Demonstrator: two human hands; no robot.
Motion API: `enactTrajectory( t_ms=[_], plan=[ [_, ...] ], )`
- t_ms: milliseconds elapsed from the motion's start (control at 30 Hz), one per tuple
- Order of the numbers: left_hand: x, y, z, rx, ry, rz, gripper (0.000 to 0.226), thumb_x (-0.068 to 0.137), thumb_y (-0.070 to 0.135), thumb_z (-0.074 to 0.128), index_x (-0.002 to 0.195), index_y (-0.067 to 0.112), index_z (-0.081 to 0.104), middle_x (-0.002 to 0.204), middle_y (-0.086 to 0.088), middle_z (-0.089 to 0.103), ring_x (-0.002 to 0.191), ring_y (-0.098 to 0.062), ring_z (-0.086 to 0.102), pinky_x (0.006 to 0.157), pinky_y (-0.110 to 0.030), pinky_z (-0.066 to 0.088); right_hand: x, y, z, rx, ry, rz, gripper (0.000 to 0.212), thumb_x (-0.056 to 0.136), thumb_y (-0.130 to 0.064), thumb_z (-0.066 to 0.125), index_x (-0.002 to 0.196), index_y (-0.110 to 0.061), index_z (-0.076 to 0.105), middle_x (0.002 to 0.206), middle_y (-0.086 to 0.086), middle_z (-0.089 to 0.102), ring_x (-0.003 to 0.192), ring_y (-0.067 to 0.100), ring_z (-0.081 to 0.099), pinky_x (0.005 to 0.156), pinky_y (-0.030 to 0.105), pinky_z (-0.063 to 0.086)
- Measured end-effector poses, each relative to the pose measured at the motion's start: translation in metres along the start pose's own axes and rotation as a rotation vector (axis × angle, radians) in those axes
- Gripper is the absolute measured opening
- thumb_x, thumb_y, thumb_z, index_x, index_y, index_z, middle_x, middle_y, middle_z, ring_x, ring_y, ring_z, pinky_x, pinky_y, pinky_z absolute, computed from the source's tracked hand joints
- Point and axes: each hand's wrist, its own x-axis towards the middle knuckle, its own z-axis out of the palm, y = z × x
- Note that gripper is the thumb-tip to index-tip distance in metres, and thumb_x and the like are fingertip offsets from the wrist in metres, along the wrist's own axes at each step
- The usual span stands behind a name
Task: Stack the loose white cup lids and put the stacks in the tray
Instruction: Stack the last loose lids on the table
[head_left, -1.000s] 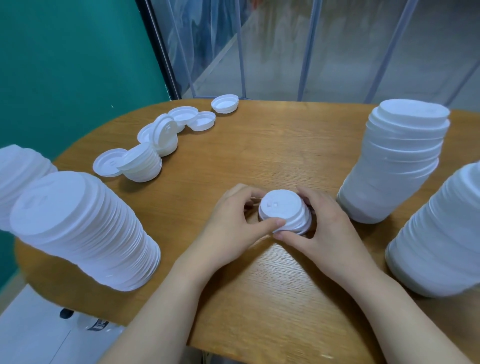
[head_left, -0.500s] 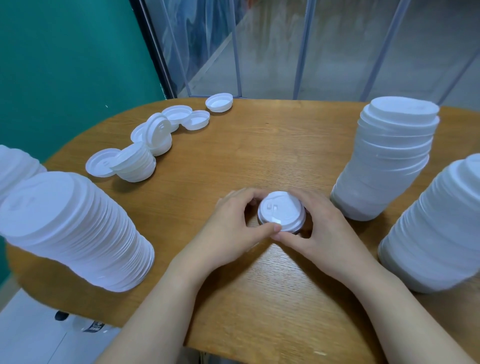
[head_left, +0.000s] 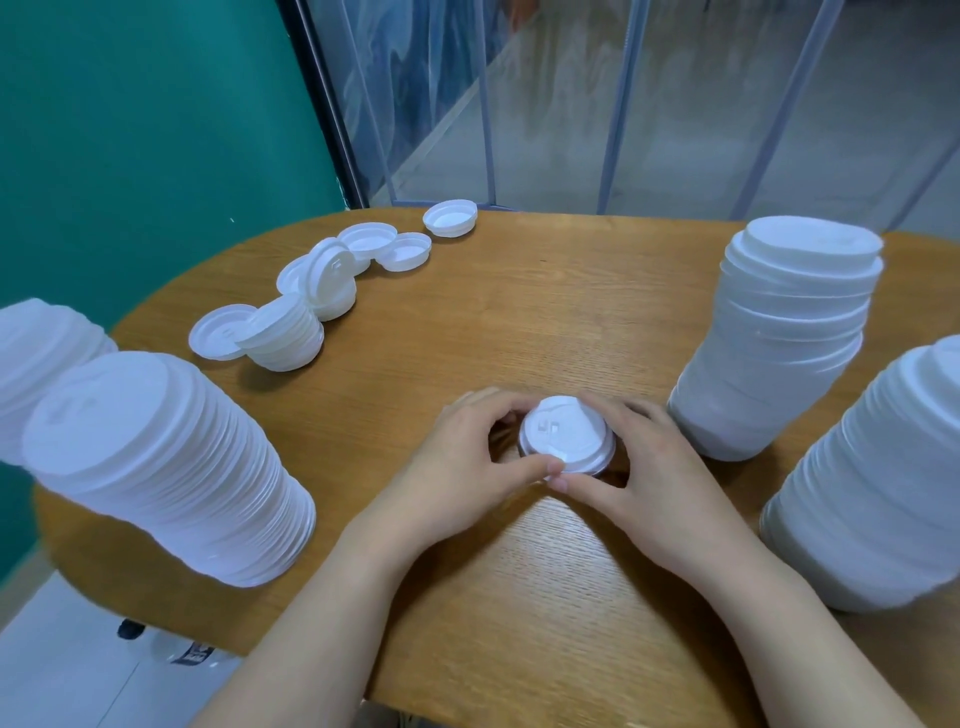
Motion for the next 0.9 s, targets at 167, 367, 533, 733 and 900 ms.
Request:
enactTrajectory(
  t_ms=[167, 367, 533, 733, 900],
  plan=[
    [0.007, -0.013, -0.006, 0.033, 0.178, -0.011, 0.037, 0.087, 0.041, 0.069, 0.121, 0.026, 0.07, 0.12, 0.017, 0.065, 0.117, -0.005, 0.057, 0.107, -0.044, 0.044, 0.004, -0.005, -0.004, -0.045, -0.05, -0.016, 0.082, 0.076, -0.054, 0.083, 0.147, -0.041, 0.045, 0.137, -0.024, 0.045, 0.129, -0.008, 0.029, 0.108, 0.024, 0.028],
    [0.031, -0.035, -0.024, 0.482, 0.728, -0.299, 0.053, 0.09, 0.017, 0.066, 0.141, 0.015, 0.051, 0.159, -0.011, 0.033, 0.148, -0.029, 0.029, 0.122, -0.046, 0.029, 0.016, -0.017, -0.001, -0.112, -0.103, -0.034, 0.083, 0.076, -0.054, 0.083, 0.148, -0.034, 0.047, 0.139, -0.018, 0.053, 0.135, 0.01, 0.041, 0.111, 0.035, 0.036],
    [0.052, -0.048, -0.042, 0.471, 0.907, -0.485, 0.072, 0.092, 0.008, 0.061, 0.157, 0.015, 0.03, 0.17, -0.017, 0.01, 0.158, -0.034, 0.007, 0.127, -0.049, 0.011, 0.023, -0.02, 0.008, -0.111, -0.075, -0.03, 0.077, 0.076, -0.057, 0.081, 0.143, -0.035, 0.051, 0.135, -0.017, 0.058, 0.129, 0.012, 0.048, 0.104, 0.037, 0.04],
    [0.062, -0.065, -0.057, 0.344, 1.106, -0.599, 0.082, 0.092, 0.017, 0.065, 0.162, 0.019, 0.022, 0.17, -0.016, 0.004, 0.157, -0.037, 0.005, 0.127, -0.052, 0.013, 0.023, -0.015, 0.013, -0.095, -0.034, -0.052, 0.074, 0.069, -0.053, 0.086, 0.134, -0.033, 0.058, 0.119, -0.016, 0.061, 0.12, 0.015, 0.053, 0.092, 0.037, 0.04],
    [0.063, -0.073, -0.063, 0.169, 1.118, -0.736, 0.096, 0.089, 0.033, 0.078, 0.162, 0.029, 0.016, 0.169, -0.017, 0.009, 0.155, -0.036, 0.017, 0.126, -0.049, 0.022, 0.022, -0.014, 0.016, -0.089, -0.003, -0.08, 0.074, 0.065, -0.047, 0.091, 0.131, -0.03, 0.06, 0.111, -0.02, 0.056, 0.117, 0.019, 0.056, 0.089, 0.038, 0.04]
  ],
)
